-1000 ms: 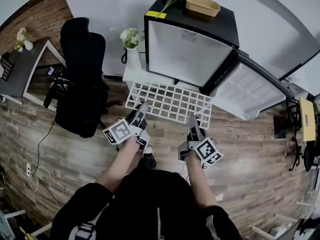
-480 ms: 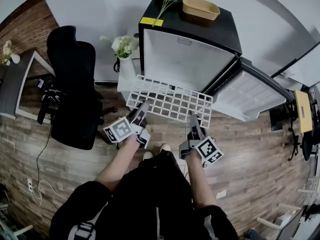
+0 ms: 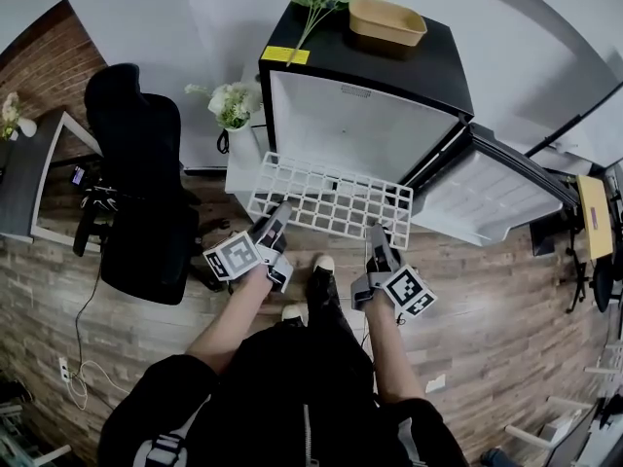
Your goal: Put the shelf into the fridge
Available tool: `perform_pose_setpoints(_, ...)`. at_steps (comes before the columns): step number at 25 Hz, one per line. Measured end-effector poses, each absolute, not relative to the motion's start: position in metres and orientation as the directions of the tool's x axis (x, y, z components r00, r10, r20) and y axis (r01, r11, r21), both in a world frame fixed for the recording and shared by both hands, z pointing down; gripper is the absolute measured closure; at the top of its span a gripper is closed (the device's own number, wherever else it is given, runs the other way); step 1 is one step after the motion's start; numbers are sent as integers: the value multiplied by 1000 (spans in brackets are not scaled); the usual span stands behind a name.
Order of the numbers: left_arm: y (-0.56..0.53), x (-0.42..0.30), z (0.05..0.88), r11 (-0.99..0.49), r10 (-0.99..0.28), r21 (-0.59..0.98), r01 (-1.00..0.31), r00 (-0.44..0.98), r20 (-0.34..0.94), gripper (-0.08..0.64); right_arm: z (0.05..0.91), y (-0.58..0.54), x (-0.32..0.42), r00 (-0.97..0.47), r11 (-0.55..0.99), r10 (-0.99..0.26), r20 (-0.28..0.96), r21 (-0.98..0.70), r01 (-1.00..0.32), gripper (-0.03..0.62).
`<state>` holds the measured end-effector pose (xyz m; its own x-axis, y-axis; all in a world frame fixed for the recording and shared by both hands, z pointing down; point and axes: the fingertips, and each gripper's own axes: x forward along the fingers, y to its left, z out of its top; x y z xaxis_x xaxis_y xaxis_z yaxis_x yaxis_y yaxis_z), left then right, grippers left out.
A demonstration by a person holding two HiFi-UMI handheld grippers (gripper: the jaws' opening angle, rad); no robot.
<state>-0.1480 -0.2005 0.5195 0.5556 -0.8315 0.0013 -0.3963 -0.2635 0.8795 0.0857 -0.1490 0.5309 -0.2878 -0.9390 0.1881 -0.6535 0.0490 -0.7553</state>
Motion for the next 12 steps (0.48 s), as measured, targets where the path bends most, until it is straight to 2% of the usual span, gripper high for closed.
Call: perform_pose_setpoints(12,-239,-130,539,-239,-824,883,-403,566,35,463,546,-190,103,-303,51,-931,204,-749,-661,443)
